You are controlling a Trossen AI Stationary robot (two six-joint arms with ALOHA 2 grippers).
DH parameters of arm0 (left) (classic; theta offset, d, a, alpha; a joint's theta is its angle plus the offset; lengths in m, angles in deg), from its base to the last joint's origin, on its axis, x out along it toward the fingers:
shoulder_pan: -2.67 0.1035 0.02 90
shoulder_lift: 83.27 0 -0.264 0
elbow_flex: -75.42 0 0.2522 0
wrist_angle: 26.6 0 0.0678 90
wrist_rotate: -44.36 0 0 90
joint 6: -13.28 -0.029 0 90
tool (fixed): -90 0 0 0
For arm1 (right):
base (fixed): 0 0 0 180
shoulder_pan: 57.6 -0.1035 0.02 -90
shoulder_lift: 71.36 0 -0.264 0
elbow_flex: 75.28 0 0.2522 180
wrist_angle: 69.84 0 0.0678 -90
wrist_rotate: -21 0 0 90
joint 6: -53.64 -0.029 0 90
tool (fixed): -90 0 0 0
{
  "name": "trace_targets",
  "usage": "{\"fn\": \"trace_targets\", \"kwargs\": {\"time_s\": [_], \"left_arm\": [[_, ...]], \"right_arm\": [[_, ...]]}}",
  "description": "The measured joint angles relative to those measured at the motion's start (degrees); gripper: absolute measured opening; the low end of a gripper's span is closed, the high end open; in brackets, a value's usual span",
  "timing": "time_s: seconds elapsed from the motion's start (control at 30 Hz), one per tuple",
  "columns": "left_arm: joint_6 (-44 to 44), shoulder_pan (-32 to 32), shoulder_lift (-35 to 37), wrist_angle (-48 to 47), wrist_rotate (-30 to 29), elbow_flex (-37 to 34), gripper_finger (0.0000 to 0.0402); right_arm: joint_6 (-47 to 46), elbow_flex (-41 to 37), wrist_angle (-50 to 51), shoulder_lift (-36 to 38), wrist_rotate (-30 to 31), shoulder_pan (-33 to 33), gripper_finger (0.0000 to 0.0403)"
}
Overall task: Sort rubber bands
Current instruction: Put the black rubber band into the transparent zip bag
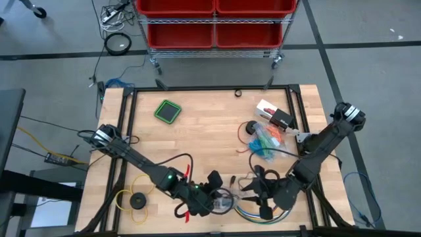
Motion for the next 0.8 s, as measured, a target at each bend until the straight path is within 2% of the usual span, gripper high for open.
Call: {"fn": "trace_targets", "kwargs": {"time_s": [0.27, 0.5, 0.63, 0.8], "left_arm": [[4.4, -0.1, 0.0, -5.0, 0.6, -0.6, 0.0001], [5.9, -0.3, 0.0, -4.7, 1.0, -0.6, 0.0001], [7.6, -0.3, 0.0, -4.3, 2.9, -0.6, 0.0001], [7.8, -0.3, 0.0, -2.3, 2.9, -0.6, 0.0001]], "right_arm": [[-9.2, -1.3, 9.5, 0.4, 4.0, -4.3, 0.0126], [-20.8, -10.7, 10.1, 0.3, 4.9, -4.7, 0.0125], [-25.1, -17.8, 4.4, 0.3, 5.0, -3.2, 0.0126], [-22.3, -26.8, -10.7, 0.3, 4.5, -0.2, 0.0122]]}}
